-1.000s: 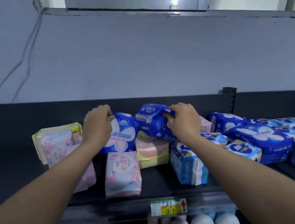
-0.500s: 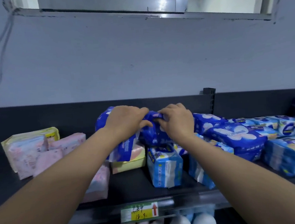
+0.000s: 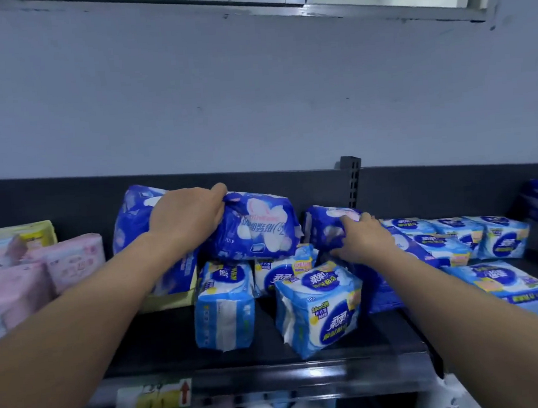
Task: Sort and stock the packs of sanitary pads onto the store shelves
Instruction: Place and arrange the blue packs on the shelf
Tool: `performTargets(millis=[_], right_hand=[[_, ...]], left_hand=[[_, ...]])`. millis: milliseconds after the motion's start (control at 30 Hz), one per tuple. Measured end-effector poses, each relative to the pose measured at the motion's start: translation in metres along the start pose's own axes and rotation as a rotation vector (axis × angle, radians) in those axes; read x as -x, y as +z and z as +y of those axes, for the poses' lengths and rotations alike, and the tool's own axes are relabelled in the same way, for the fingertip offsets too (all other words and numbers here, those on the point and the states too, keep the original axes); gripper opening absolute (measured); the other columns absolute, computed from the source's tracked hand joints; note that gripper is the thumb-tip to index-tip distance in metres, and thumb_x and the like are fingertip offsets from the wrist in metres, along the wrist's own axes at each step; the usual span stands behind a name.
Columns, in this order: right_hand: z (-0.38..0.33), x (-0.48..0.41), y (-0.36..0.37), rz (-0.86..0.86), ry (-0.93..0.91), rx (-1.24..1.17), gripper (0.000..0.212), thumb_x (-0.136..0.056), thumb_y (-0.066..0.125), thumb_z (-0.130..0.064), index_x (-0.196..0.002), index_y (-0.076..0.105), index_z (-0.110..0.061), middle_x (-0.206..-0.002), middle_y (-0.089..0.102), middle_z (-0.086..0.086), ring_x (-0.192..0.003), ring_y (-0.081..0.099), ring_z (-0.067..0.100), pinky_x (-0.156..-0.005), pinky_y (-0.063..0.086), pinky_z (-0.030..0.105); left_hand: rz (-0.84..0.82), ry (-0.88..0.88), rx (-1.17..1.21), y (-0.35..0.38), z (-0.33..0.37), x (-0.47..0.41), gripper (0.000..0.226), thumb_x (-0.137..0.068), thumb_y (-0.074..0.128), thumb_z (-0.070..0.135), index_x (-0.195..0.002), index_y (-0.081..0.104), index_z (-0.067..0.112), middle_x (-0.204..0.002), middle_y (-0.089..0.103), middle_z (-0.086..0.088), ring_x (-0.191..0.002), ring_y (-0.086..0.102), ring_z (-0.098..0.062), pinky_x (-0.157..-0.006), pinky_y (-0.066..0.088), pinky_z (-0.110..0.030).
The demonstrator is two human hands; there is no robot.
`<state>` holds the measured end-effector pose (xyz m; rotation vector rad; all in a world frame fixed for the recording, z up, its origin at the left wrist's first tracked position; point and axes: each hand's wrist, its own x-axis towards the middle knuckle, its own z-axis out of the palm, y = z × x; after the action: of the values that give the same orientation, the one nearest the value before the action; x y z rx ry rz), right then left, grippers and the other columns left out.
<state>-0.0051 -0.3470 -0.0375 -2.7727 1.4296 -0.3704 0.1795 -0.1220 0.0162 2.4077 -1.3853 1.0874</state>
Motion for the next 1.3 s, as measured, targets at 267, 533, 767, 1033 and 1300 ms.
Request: performTargets(millis=[267,533,767,1033,1300], right_hand=[[0.002,-0.026,0.02,0.145,-0.169,0.142,0.047,-0.09,0.061,-0.025,-0.133,0.044,-0.013,-0.129,0.055,0.011,-0.119,0.052,0.03,-0.083,0.047,0.036],[0.002,-0.03,0.012,0.229,-0.265,0.063,0.01,-0.085,0.052,-0.004,-0.084,0.048,-0.013,-0.088,0.062,0.009,-0.09,0.061,0.033,-0.061,0.036,0.033],[0.014,-0.026,-0.022,0.465,-0.137,-0.391,0.005,-0.089,0.05,-0.009,-0.086,0.054,-0.006,-0.094,0.061,0.021,-0.08,0.05,0.035,-0.065,0.034,0.034],[-0.037,0.001,-0.099,0.83,-0.222,-0.757,0.006,-0.09,0.049,-0.005,-0.085,0.051,-0.007,-0.081,0.058,0.006,-0.075,0.049,0.029,-0.064,0.024,0.03],[-0.149,0.065,-0.127,0.857,-0.466,-0.986,0.012,-0.091,0.052,-0.007,-0.082,0.048,-0.014,-0.078,0.054,-0.001,-0.071,0.044,0.017,-0.061,0.023,0.018]], left_hand=[[0.007,-0.1,-0.042,0.006,0.013,0.003,0.026,-0.103,0.029,0.034,-0.115,0.044,0.017,-0.079,0.061,-0.003,-0.062,0.051,-0.024,-0.048,0.031,-0.031],[0.01,-0.148,-0.066,0.003,0.019,0.012,0.027,-0.103,0.031,0.033,-0.116,0.047,0.015,-0.082,0.065,-0.007,-0.066,0.055,-0.028,-0.052,0.037,-0.034],[0.163,-0.419,0.155,-0.012,-0.001,-0.017,0.021,-0.098,0.04,0.021,-0.1,0.053,0.005,-0.099,0.063,-0.023,-0.089,0.056,-0.042,-0.066,0.034,-0.039],[0.438,-0.617,0.482,-0.068,-0.039,-0.019,0.017,-0.095,0.043,0.018,-0.087,0.052,0.007,-0.088,0.053,-0.007,-0.08,0.046,-0.024,-0.067,0.031,-0.032],[0.488,-0.723,0.43,-0.118,-0.109,0.056,0.018,-0.094,0.045,0.017,-0.089,0.056,0.003,-0.086,0.054,-0.006,-0.08,0.047,-0.021,-0.065,0.031,-0.031]])
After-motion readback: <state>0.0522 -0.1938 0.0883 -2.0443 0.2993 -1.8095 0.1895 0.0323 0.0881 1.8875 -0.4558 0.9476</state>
